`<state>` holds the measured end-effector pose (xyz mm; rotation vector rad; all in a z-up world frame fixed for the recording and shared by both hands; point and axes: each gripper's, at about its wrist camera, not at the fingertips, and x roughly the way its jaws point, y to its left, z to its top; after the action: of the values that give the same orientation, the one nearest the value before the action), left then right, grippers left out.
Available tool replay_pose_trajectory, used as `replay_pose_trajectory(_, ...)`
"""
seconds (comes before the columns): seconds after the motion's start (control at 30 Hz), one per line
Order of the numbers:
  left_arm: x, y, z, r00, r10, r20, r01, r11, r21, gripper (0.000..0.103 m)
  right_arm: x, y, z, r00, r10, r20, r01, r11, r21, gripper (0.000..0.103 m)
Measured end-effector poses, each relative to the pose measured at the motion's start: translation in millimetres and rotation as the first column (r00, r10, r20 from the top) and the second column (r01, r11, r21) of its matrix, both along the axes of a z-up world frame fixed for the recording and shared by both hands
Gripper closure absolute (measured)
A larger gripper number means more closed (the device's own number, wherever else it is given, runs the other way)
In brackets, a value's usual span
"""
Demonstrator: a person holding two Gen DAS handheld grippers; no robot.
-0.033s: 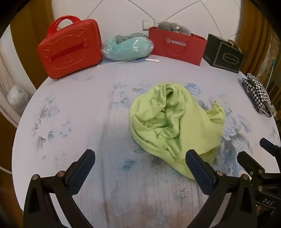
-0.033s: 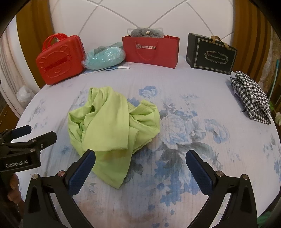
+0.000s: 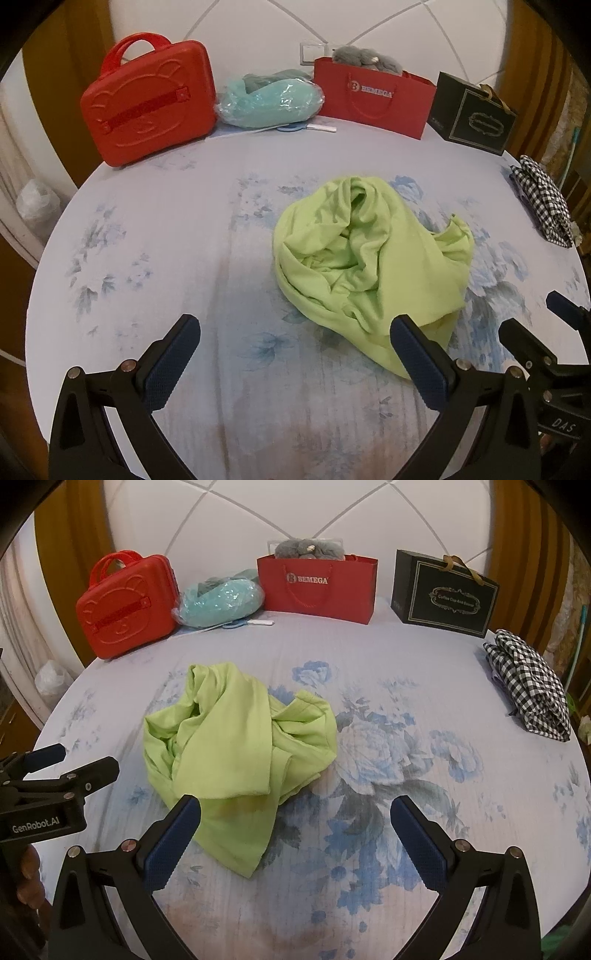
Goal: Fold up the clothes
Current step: 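Move both grippers toward the crumpled lime-green T-shirt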
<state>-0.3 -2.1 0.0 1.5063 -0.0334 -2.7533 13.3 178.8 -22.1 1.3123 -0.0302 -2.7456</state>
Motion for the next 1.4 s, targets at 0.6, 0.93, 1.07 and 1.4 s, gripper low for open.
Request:
replay_pose_trajectory(0.6,2.4,-6.1,-6.3,1.000,0.019,0.007,-0.019,1.000,-0.007,0.000,-2.8,-3.4,-7.8,1.000,0.011,0.021,-0.010,1.000,-0.014,0.000)
replay_pose_trajectory(0.93,0.1,-9.3,-6.9,0.999,0.032,0.019,-0.032,0.999,0.001,0.000,-5.1,-4.1,-9.6,0.999,0.015,0.033,-0.015,1.000,-0.005,0.000)
replay_pose_trajectory(1.07,-1.0,-11.2,-7.7,0.999,0.033,0.026,-0.033,0.999,0.005,0.000,-6.7,-4.1,-10.7,0.999,0.015,0.040,-0.015,1.000,-0.005,0.000)
replay_pose_trajectory(1.4,-5.4,-11.2,-10.8,0.998,0.037,0.041,-0.037,0.999,0.013,0.000,-10.4,-4.2,-15.2,0.998,0.016,0.057,-0.016,1.000,-0.003,0.000)
